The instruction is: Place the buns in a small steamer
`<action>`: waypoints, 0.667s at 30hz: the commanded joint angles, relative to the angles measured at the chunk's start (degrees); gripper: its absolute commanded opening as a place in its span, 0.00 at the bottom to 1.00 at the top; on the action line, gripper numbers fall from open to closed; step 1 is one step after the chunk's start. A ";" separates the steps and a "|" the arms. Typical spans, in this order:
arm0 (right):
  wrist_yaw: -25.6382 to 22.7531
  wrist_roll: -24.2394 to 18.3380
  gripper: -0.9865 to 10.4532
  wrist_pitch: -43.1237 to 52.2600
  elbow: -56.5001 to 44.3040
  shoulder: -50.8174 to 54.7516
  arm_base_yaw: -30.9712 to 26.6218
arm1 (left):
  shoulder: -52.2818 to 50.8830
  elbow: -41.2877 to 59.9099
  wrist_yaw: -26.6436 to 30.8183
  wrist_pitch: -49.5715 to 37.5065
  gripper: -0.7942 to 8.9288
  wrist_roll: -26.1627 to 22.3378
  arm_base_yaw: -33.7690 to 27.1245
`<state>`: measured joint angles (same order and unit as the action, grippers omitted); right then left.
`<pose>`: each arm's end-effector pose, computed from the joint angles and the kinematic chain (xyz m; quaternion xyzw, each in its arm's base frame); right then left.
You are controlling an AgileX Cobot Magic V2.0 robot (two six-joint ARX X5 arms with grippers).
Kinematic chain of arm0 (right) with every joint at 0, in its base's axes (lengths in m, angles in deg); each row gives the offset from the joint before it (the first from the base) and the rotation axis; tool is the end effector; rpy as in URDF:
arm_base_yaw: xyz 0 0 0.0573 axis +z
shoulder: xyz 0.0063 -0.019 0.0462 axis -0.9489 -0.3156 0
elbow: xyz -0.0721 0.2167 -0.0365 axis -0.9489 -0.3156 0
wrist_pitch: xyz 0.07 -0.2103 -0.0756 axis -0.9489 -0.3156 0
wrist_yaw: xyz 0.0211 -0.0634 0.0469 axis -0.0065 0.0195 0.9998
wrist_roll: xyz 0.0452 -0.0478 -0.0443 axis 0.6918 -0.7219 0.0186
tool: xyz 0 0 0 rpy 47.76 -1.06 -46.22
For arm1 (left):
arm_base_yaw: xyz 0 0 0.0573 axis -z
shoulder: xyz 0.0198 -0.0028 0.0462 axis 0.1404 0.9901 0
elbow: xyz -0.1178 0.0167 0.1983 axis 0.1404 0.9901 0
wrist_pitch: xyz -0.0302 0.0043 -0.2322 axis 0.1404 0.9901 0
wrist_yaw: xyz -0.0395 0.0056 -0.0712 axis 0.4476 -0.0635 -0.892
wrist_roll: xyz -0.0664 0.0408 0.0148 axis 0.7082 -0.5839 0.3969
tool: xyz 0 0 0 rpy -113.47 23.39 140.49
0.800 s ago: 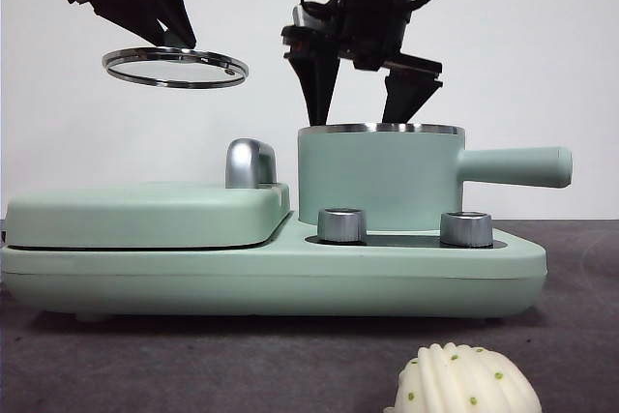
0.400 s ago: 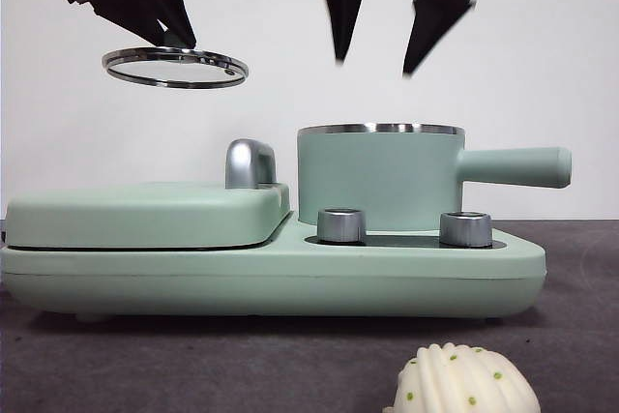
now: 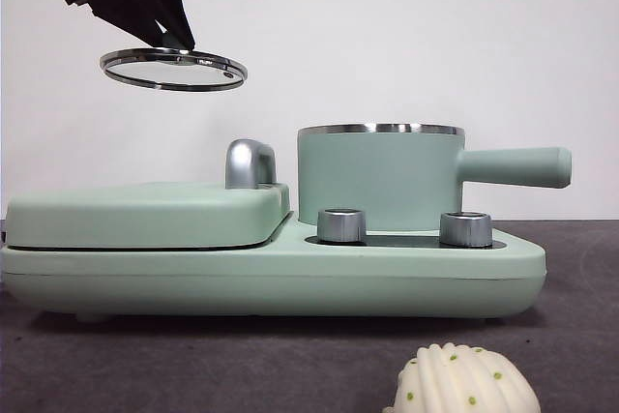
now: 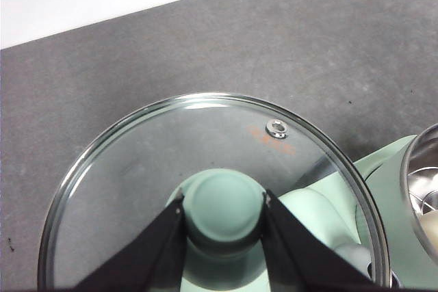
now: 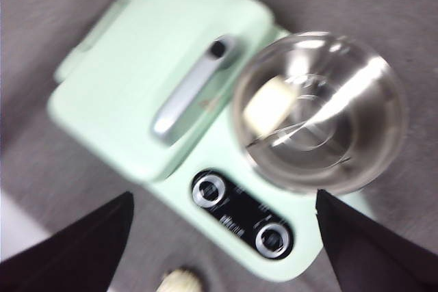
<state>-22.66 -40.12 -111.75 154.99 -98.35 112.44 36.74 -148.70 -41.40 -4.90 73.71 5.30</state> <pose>0.2100 0.1855 0.3711 -0.0889 0.4510 0.2994 0.8361 0.3622 -0.1009 0.3145 0.0537 0.2986 -0.2323 0.9241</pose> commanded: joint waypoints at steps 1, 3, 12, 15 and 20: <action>-0.22 2.14 0.46 -4.35 -3.56 2.84 3.43 | -0.61 -2.01 -0.31 -1.27 0.10 -0.55 0.11; -0.39 3.54 0.46 -4.35 -7.67 5.57 5.73 | -0.61 -2.03 -0.31 -1.18 0.10 -0.57 0.13; -3.45 14.47 0.46 7.37 -34.86 17.49 15.23 | -0.61 -2.01 -0.31 -1.27 0.10 -0.57 0.13; -3.82 19.04 0.46 11.43 -43.08 18.32 17.07 | -0.61 -2.01 -0.31 -1.33 0.10 -0.57 0.13; -2.43 20.98 0.46 21.77 -55.74 17.00 18.34 | -0.61 -2.01 -0.31 -1.49 0.10 -0.55 0.15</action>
<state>-25.35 -21.24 -92.28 99.98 -80.76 130.08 36.74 -148.70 -41.40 -4.85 73.71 5.30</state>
